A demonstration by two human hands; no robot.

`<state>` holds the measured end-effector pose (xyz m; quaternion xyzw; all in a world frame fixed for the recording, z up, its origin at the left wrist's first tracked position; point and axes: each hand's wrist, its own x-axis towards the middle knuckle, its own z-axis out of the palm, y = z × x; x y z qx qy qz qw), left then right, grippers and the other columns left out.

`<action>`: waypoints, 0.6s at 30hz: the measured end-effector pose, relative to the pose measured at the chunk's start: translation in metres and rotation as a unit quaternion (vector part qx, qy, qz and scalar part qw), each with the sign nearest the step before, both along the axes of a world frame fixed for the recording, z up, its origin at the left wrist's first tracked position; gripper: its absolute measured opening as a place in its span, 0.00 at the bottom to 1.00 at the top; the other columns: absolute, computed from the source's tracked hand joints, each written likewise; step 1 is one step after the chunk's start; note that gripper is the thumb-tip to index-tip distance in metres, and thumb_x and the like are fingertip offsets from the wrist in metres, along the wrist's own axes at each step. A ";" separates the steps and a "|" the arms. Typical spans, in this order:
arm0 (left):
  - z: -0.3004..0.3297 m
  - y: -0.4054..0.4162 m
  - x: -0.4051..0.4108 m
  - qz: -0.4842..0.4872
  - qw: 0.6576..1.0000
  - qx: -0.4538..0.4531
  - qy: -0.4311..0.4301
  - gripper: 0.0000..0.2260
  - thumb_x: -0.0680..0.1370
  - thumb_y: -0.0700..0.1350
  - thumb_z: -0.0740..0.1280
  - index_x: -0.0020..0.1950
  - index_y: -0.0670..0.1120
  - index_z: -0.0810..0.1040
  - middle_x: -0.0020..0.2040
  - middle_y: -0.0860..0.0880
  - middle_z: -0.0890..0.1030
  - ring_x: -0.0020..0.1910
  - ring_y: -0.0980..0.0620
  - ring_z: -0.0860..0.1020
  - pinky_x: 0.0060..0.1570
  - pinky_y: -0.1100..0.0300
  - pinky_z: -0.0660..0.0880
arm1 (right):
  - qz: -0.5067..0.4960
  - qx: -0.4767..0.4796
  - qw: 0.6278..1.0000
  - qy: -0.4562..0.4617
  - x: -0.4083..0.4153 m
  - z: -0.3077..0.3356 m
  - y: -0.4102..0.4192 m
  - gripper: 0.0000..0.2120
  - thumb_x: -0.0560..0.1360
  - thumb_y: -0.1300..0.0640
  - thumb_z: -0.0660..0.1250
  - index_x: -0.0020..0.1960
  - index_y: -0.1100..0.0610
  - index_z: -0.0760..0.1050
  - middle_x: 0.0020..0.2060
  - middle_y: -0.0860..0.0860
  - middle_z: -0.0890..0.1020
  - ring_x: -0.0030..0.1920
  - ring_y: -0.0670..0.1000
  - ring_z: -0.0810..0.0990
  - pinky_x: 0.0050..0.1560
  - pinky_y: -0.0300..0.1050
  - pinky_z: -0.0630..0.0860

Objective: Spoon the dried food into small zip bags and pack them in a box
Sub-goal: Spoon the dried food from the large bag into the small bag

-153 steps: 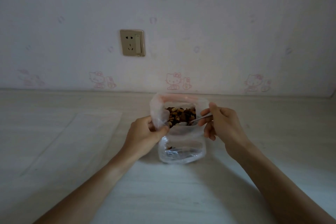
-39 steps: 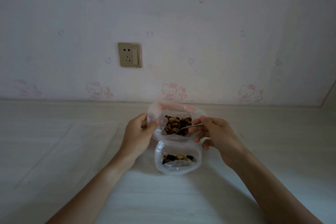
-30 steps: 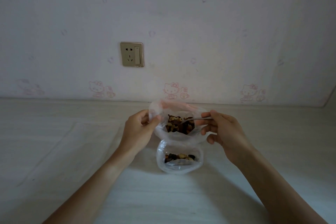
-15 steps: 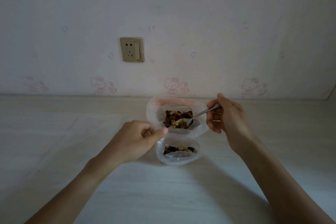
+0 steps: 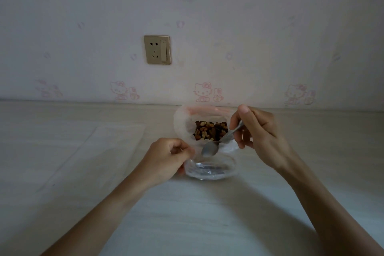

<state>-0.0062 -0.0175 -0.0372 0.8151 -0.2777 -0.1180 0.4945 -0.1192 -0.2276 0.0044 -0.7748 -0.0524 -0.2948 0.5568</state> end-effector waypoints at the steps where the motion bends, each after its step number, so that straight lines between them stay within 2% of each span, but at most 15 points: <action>1: -0.001 0.001 0.001 0.005 1.000 0.001 0.005 0.09 0.81 0.46 0.71 0.42 0.48 0.86 0.29 0.52 0.82 0.27 0.58 0.79 0.28 0.70 0.70 | -0.005 0.002 1.000 0.000 0.000 -0.001 0.000 0.22 0.85 0.45 0.55 0.39 0.52 0.77 0.29 0.54 0.78 0.28 0.50 0.74 0.32 0.39 0.70; 4: -0.002 0.002 0.001 0.004 1.000 0.002 0.009 0.10 0.81 0.48 0.71 0.41 0.49 0.86 0.30 0.48 0.83 0.29 0.55 0.79 0.30 0.67 0.71 | -0.037 0.041 0.998 0.002 0.002 -0.002 0.000 0.22 0.86 0.45 0.55 0.38 0.50 0.78 0.27 0.55 0.78 0.27 0.54 0.73 0.28 0.40 0.68; 7: -0.002 0.003 0.001 -0.001 1.000 0.003 -0.008 0.10 0.81 0.52 0.72 0.41 0.52 0.86 0.34 0.44 0.85 0.31 0.55 0.79 0.34 0.64 0.72 | -0.073 0.138 0.987 0.025 0.006 -0.006 -0.006 0.24 0.86 0.46 0.56 0.37 0.54 0.79 0.27 0.56 0.77 0.26 0.53 0.72 0.24 0.39 0.64; 10: -0.001 0.005 0.002 -0.002 0.999 0.002 -0.039 0.09 0.80 0.54 0.72 0.41 0.55 0.86 0.36 0.46 0.86 0.31 0.57 0.79 0.34 0.68 0.71 | -0.124 0.221 0.966 0.055 0.010 -0.009 -0.014 0.24 0.87 0.47 0.57 0.40 0.58 0.78 0.27 0.57 0.77 0.24 0.54 0.71 0.22 0.41 0.61; 12: 0.000 0.006 0.004 0.000 0.999 0.007 -0.052 0.09 0.79 0.56 0.71 0.41 0.56 0.85 0.35 0.48 0.85 0.30 0.57 0.80 0.34 0.68 0.73 | -0.151 0.256 0.953 0.064 0.011 -0.010 -0.019 0.23 0.87 0.48 0.56 0.41 0.60 0.78 0.26 0.56 0.77 0.24 0.54 0.72 0.21 0.41 0.61; 15: 0.001 0.009 0.014 0.041 0.997 0.016 -0.062 0.12 0.79 0.60 0.71 0.39 0.56 0.83 0.33 0.52 0.85 0.28 0.58 0.81 0.31 0.69 0.71 | -0.177 0.269 0.944 0.068 0.011 -0.010 -0.022 0.23 0.87 0.48 0.56 0.42 0.60 0.78 0.27 0.54 0.78 0.24 0.53 0.74 0.21 0.42 0.62; 18: 0.000 0.009 0.030 0.117 0.991 0.033 -0.054 0.17 0.77 0.64 0.69 0.40 0.52 0.81 0.32 0.52 0.85 0.29 0.58 0.82 0.35 0.60 0.71 | -0.200 0.223 0.952 0.068 0.011 -0.009 -0.023 0.23 0.87 0.47 0.55 0.43 0.61 0.78 0.28 0.54 0.80 0.25 0.51 0.75 0.21 0.41 0.63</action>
